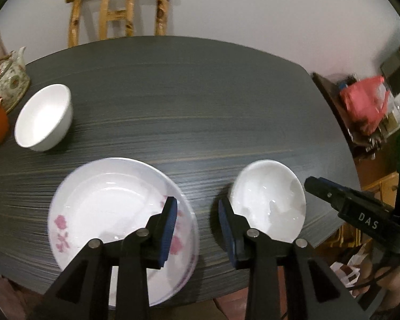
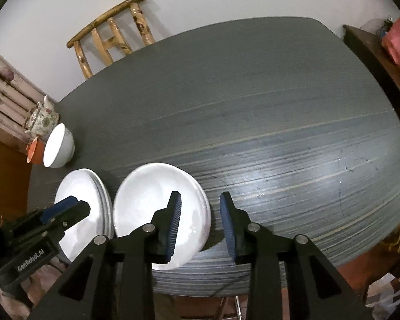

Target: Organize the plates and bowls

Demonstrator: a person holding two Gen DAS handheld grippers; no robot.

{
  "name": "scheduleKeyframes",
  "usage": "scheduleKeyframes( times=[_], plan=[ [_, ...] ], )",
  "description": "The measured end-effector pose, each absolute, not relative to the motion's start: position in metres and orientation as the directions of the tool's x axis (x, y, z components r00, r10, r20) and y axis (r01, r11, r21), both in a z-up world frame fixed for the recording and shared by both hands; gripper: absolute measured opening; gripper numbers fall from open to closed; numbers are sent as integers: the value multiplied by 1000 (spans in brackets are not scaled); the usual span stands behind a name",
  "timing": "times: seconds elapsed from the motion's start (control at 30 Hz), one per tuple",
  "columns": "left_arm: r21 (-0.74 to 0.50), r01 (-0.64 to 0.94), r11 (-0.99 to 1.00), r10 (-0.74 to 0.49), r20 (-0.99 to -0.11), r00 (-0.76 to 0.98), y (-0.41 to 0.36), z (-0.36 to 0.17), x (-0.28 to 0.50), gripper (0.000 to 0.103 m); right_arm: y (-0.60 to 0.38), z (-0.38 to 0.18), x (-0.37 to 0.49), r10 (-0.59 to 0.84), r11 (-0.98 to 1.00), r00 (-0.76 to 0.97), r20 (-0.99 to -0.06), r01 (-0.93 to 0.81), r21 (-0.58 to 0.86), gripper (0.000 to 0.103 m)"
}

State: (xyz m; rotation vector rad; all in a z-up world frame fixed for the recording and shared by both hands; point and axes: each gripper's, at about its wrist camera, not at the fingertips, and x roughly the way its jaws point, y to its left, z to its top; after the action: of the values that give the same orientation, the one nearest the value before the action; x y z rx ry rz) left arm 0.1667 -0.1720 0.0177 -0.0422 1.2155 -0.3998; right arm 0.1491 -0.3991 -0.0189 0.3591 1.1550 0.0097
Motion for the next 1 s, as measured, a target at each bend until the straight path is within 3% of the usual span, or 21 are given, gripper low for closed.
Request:
scheduleKeyframes(
  times=[0.57, 1.0],
  plan=[
    [-266, -9, 964, -234, -863, 449, -4, 42, 220, 33, -279, 13, 213, 328, 942, 380, -865, -63, 330, 29],
    [-297, -207, 932, -185, -883, 432, 97, 12, 261, 33, -160, -6, 291, 381, 919, 279, -881, -219, 328, 29]
  ],
)
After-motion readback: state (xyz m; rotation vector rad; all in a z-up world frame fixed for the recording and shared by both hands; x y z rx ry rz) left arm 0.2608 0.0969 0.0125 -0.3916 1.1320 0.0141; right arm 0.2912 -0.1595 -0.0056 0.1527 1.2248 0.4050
